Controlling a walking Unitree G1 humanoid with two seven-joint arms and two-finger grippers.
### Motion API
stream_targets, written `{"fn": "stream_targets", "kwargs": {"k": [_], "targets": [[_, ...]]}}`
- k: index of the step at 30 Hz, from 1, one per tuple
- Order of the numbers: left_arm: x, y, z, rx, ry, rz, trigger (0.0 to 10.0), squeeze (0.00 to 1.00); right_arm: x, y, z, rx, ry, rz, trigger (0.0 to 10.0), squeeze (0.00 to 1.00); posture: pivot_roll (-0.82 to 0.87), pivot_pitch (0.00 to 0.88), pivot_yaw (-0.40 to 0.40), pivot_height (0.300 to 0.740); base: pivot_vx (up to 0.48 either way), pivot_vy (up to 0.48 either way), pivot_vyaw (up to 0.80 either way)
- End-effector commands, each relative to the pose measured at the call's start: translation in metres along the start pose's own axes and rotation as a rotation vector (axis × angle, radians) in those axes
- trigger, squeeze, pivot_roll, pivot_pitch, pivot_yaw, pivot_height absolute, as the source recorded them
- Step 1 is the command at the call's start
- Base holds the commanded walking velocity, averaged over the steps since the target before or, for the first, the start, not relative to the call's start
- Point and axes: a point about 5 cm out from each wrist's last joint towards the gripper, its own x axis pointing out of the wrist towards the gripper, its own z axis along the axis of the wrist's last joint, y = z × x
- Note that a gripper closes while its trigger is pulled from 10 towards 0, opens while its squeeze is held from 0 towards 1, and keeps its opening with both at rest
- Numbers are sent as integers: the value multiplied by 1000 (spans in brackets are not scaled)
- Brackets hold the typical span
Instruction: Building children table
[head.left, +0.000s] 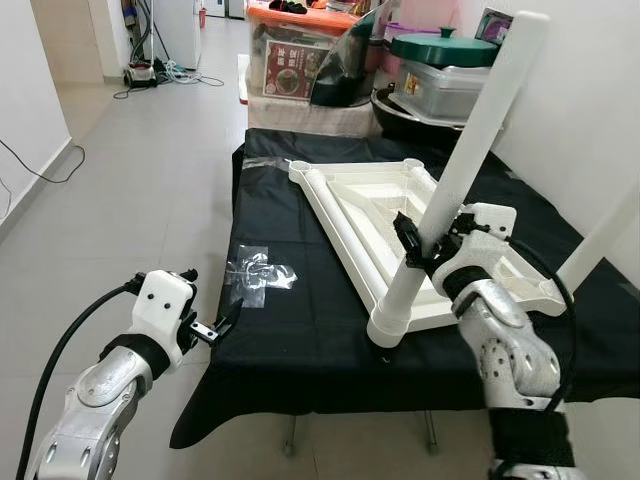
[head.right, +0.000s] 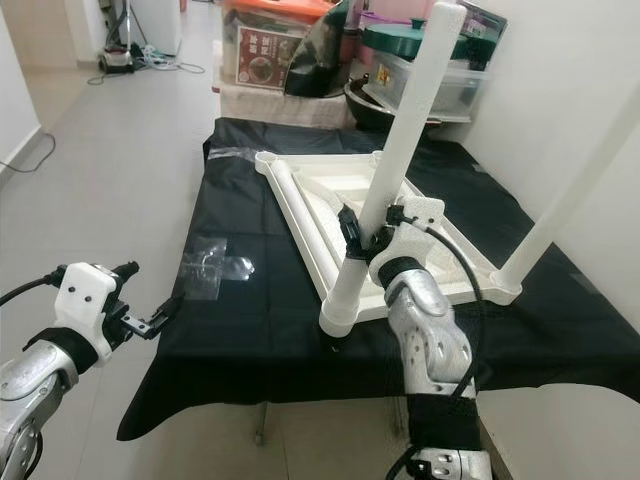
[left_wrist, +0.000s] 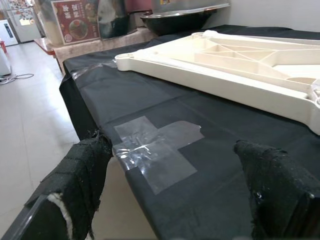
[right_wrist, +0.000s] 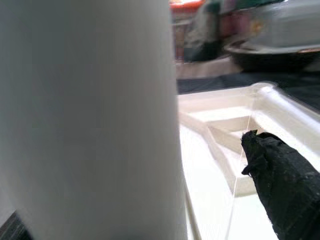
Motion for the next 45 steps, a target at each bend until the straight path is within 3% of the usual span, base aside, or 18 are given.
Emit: {"fn": "stream_targets", "kwargs": {"k": [1,5,15,16,18,19,28,30,31,32,34,35,40,41,42,43,44,45], "targets": [[2,-4,-2,-5,-1,-15,10000,0,0,-17,-7,-8,64,85,10000,0,56,0,-137,740,0,0,0],[3,-5,-3,-6,-1,-19,10000,0,5,-35,-2,-60,111,212,10000,0,60,0,-143,740,0,0,0],[2,-5,-3,0,-3,-16,10000,0,20,-61,15,-120,135,254,9843,0,85,0,-163,740,0,0,0],[2,-5,-3,1,-3,-16,10000,0,20,-62,15,-116,135,281,4902,0,87,0,-165,740,0,0,0],[2,-5,-4,1,-2,-16,10000,0,19,-63,14,-113,134,299,4902,0,87,0,-165,740,0,0,0],[1,-6,-4,1,-1,-17,10000,0,19,-64,8,-97,138,308,0,0,90,0,-167,740,0,0,0],[1,-7,-4,0,-1,-19,10000,0,20,-68,-4,-68,149,227,0,0,90,0,-167,740,0,0,0],[0,-7,-5,2,2,-22,10000,0,22,-76,-22,16,143,-98,0,0,90,0,-163,740,0,0,0],[0,-7,-5,2,2,-22,10000,0,22,-76,-22,16,143,-98,0,0,90,0,-163,740,0,0,0],[0,-6,-5,4,4,-21,10000,0,14,-87,-38,86,150,-478,0,0,88,0,-160,740,0,0,0],[0,-6,-5,4,5,-19,10000,0,8,-84,-46,113,159,-615,0,0,88,0,-157,740,0,0,0],[0,-7,-5,2,4,-18,10000,0,-2,-71,-54,124,151,-746,0,0,88,0,-152,740,0,0,0],[1,-8,-4,1,3,-19,10000,0,-7,-49,-57,144,136,-785,0,0,88,0,-151,740,0,0,0],[2,-8,-4,2,2,-21,10000,0,-4,-25,-61,166,152,-728,0,0,92,0,-144,740,0,0,0],[2,-8,-4,2,2,-21,10000,0,-4,-25,-61,166,152,-728,0,0,92,0,-144,740,0,0,0],[3,-9,-3,3,1,-22,10000,0,3,-3,-63,174,178,-633,0,0,90,0,-141,740,0,0,0],[4,-8,-3,6,0,-24,10000,0,8,13,-64,191,195,-552,3059,0,88,0,-143,740,0,0,0],[4,-8,-3,6,0,-24,10000,0,8,13,-64,191,195,-552,3059,0,88,0,-143,740,0,0,0]]}}
